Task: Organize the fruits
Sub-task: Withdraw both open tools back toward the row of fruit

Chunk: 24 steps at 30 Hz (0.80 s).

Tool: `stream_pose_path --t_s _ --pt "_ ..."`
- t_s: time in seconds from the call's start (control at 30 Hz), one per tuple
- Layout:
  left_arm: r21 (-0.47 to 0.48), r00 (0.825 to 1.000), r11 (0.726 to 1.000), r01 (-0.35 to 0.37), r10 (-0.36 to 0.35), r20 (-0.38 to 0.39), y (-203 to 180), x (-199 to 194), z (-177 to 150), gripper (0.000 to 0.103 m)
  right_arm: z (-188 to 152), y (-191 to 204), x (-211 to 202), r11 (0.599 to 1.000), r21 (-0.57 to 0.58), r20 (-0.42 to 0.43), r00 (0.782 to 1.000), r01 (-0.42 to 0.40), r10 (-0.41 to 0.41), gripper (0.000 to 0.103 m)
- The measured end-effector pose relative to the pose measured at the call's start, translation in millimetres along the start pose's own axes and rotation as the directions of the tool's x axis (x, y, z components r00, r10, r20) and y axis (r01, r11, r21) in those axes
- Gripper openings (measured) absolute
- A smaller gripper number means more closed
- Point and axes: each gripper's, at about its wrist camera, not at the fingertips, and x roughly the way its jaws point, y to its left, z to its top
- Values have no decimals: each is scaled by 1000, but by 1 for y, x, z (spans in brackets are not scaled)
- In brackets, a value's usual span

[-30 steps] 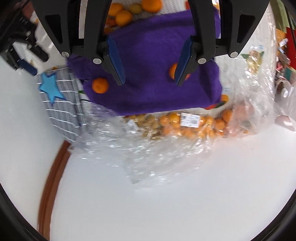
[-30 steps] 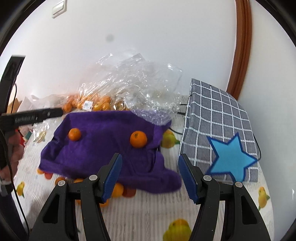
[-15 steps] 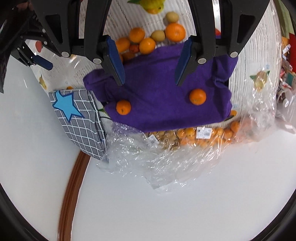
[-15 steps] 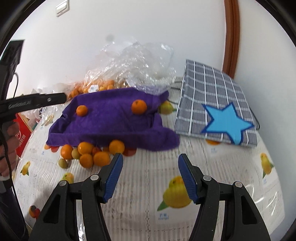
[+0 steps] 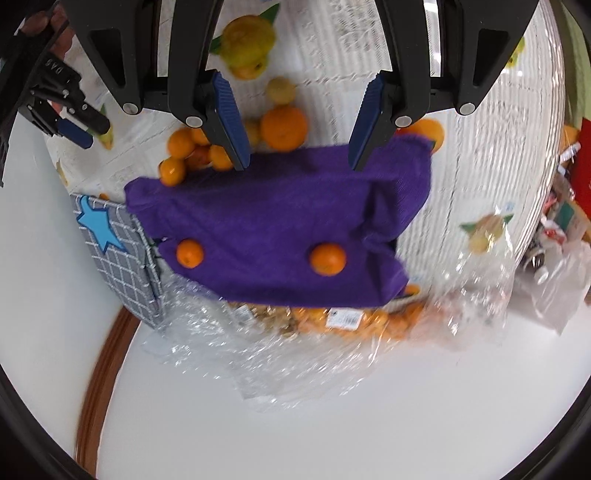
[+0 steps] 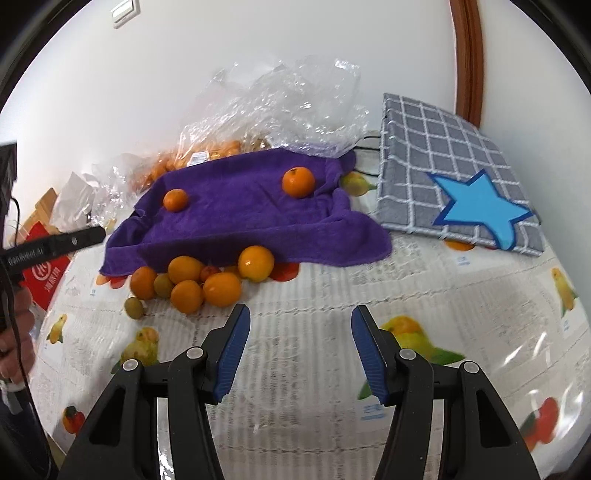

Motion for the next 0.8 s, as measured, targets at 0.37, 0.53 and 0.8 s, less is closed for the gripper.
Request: stream_pose_path --t_s 0.37,0.53,0.8 --pt "-56 1000 998 1 -2 -17 35 13 -30 53 -9 19 14 998 -59 31 999 9 -7 56" --pt "-62 1000 998 -14 14 -5 47 17 -39 53 -6 21 22 999 -51 21 1000 17 -16 53" --pt "-65 1000 998 12 -13 -12 58 29 -51 53 2 30 34 994 -102 -10 1000 26 -27 53"
